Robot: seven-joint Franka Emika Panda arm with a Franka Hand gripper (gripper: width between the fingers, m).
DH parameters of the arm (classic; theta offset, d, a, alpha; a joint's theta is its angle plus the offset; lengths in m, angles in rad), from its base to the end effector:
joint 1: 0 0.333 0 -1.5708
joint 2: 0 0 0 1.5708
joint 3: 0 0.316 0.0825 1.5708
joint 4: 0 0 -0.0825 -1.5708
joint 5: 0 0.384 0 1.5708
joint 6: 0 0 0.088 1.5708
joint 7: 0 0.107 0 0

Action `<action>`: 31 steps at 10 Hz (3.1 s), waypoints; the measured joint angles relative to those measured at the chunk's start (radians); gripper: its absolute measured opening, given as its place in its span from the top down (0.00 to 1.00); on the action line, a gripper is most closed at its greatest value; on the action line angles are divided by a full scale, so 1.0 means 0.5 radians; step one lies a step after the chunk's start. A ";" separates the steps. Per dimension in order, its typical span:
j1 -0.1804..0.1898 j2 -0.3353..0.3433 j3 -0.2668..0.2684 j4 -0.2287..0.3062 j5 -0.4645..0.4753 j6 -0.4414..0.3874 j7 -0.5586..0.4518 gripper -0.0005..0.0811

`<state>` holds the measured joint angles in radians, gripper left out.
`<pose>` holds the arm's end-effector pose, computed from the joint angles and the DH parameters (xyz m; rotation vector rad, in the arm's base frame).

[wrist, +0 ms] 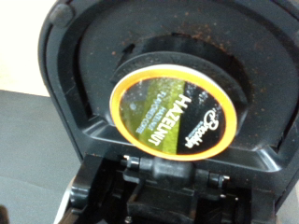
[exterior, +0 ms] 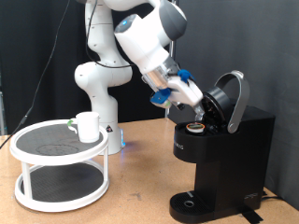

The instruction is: Make a cup of coffee with the keurig machine

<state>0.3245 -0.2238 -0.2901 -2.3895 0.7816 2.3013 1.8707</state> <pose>0.4797 0.0291 0.4199 -1.0137 2.3871 0.6568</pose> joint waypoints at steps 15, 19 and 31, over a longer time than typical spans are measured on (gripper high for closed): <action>-0.008 -0.214 -0.107 0.216 0.423 -0.294 0.050 0.09; 0.080 -0.115 -0.052 0.385 0.538 -0.458 0.166 0.09; 0.147 0.125 0.238 0.715 0.334 -0.397 0.664 0.09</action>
<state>0.3979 -0.1613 -0.1709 -2.0320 0.9486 2.1027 2.2029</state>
